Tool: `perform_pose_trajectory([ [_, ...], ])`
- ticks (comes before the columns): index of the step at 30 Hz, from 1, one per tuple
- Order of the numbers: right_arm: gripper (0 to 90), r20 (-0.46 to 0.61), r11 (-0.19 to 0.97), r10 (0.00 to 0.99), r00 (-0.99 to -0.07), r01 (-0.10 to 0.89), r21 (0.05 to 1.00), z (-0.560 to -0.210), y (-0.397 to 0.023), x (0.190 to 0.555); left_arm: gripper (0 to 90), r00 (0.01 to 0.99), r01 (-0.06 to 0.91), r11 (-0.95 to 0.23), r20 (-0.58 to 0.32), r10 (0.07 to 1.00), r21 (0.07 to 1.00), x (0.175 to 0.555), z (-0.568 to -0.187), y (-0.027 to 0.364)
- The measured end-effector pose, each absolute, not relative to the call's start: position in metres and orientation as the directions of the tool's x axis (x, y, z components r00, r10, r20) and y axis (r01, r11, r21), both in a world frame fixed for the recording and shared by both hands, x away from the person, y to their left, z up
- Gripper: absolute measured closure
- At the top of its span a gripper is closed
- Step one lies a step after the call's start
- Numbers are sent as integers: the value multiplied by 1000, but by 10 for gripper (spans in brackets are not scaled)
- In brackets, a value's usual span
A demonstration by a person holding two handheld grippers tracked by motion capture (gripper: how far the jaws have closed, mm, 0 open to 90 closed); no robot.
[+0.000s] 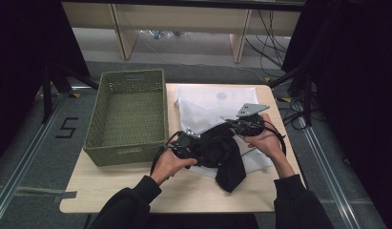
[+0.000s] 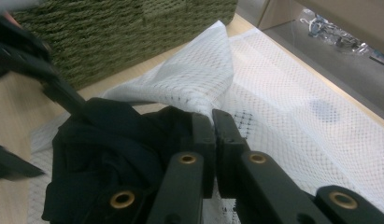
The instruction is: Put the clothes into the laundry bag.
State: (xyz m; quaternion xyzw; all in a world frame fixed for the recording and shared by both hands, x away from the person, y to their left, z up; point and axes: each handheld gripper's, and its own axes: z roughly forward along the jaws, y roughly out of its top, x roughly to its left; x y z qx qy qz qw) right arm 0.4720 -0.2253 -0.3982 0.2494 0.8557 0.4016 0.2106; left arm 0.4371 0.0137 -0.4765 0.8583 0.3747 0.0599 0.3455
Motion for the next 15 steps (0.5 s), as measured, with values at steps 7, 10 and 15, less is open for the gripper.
perform_pose_trajectory([
  [7,899,-146,554,585,-798,262,790,-401,-225,473,775,713,541,-410,-142,686,734,453,-477,-5],
  [10,899,-158,554,583,-797,247,795,-400,-225,473,788,714,527,-397,-139,686,752,455,-468,-9],
  [15,899,-139,543,586,-798,260,798,-396,-224,469,790,680,520,-327,-150,718,789,472,-454,-13],
])
